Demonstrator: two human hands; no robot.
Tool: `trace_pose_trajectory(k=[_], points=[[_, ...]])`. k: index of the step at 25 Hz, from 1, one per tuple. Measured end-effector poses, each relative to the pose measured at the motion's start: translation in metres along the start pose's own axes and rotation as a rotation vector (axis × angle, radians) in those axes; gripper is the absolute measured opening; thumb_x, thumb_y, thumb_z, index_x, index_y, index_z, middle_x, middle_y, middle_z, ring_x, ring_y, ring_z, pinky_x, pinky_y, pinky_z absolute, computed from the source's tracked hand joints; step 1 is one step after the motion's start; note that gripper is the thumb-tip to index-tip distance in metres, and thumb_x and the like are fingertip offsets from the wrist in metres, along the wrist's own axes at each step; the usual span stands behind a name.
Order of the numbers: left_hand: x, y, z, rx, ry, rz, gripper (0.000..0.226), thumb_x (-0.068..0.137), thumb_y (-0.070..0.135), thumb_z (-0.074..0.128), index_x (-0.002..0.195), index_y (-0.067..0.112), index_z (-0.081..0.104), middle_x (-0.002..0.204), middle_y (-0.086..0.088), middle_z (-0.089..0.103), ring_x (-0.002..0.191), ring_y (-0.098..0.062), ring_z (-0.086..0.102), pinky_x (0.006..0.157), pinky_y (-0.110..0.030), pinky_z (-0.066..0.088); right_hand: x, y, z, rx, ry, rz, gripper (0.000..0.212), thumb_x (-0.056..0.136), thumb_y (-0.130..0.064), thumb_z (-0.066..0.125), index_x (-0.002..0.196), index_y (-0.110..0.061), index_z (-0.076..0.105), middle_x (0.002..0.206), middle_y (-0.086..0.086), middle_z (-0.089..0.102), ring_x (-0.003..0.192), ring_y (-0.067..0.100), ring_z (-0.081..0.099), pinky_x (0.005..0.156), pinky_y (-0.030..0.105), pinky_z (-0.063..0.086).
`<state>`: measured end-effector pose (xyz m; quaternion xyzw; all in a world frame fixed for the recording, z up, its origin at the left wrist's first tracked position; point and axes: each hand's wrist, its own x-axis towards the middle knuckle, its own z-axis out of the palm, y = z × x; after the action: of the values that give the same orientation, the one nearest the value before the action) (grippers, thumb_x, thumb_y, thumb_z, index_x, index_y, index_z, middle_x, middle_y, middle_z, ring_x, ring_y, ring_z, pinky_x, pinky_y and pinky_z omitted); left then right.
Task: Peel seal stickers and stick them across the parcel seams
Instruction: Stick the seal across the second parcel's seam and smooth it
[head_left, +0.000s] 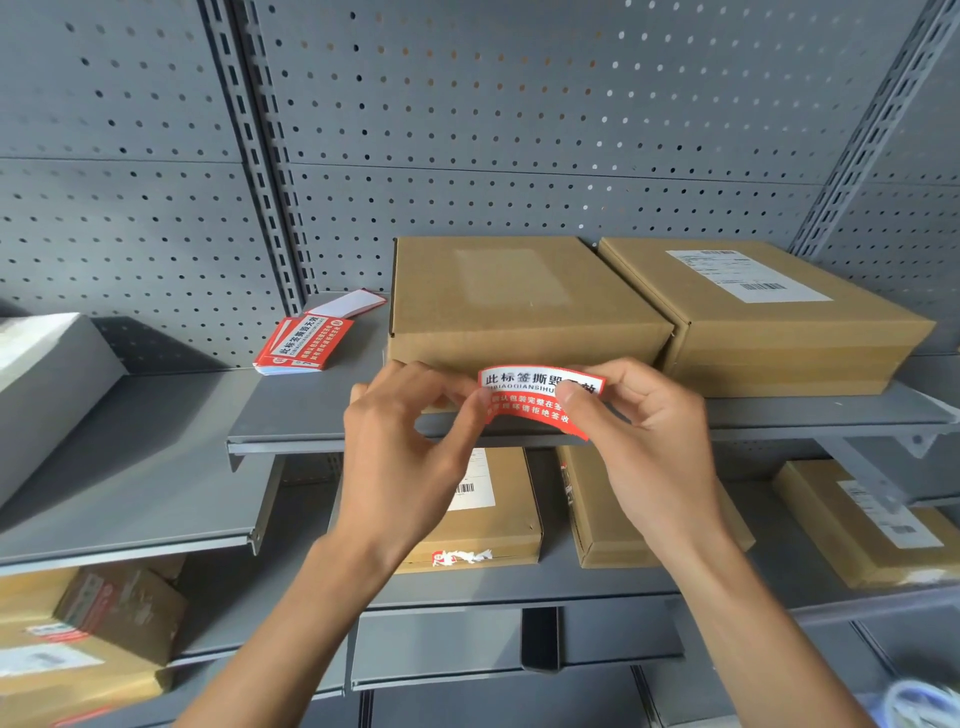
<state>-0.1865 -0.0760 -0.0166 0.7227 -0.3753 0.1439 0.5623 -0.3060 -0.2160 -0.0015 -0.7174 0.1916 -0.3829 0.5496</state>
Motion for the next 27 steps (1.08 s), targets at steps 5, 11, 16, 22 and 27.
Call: trace_pose_trajectory(k=[5,11,16,22,27], points=[[-0.001,-0.001,0.001,-0.047,-0.006,-0.086,0.019,0.087,0.034,0.072,0.071,0.043,0.067,0.086,0.029,0.071,0.085,-0.004,0.066,0.086,-0.053,0.052,0.001,0.008,-0.006,-0.065,0.035,0.014,0.010,0.094,-0.009,0.071,0.089,-0.016,0.077,0.089,-0.007,0.081,0.088,0.009,0.076,0.086,0.042,0.063],[0.005,0.001,0.005,0.016,-0.029,-0.063,0.024,0.090,0.035,0.069,0.069,0.046,0.063,0.082,0.023,0.071,0.082,-0.005,0.063,0.084,-0.052,0.052,0.013,0.016,-0.009,-0.158,0.119,0.001,0.013,0.092,-0.019,0.075,0.080,-0.024,0.078,0.078,-0.013,0.078,0.073,0.007,0.071,0.075,0.036,0.059],[0.015,-0.004,0.013,0.230,-0.015,0.056,0.015,0.091,0.030,0.068,0.078,0.031,0.074,0.085,0.020,0.068,0.088,-0.014,0.059,0.082,-0.047,0.042,0.019,0.018,-0.012,-0.320,0.120,-0.079,0.011,0.091,-0.022,0.075,0.081,-0.025,0.077,0.076,-0.018,0.076,0.073,-0.002,0.069,0.068,0.012,0.048],[0.021,-0.003,0.017,0.461,0.083,0.150,0.014,0.090,0.035,0.070,0.080,0.028,0.076,0.090,0.006,0.061,0.092,-0.025,0.048,0.082,-0.039,0.027,0.027,0.022,-0.012,-0.498,0.150,-0.147,0.012,0.089,-0.025,0.076,0.079,-0.018,0.077,0.076,-0.014,0.074,0.073,0.005,0.069,0.071,0.025,0.052],[0.021,-0.005,0.021,0.550,0.071,0.161,0.018,0.090,0.037,0.068,0.077,0.026,0.075,0.093,0.003,0.058,0.095,-0.030,0.049,0.084,-0.042,0.027,0.032,0.023,-0.013,-0.566,0.113,-0.164,0.013,0.088,-0.024,0.076,0.077,-0.016,0.076,0.076,-0.012,0.070,0.074,0.012,0.067,0.072,0.035,0.055]])
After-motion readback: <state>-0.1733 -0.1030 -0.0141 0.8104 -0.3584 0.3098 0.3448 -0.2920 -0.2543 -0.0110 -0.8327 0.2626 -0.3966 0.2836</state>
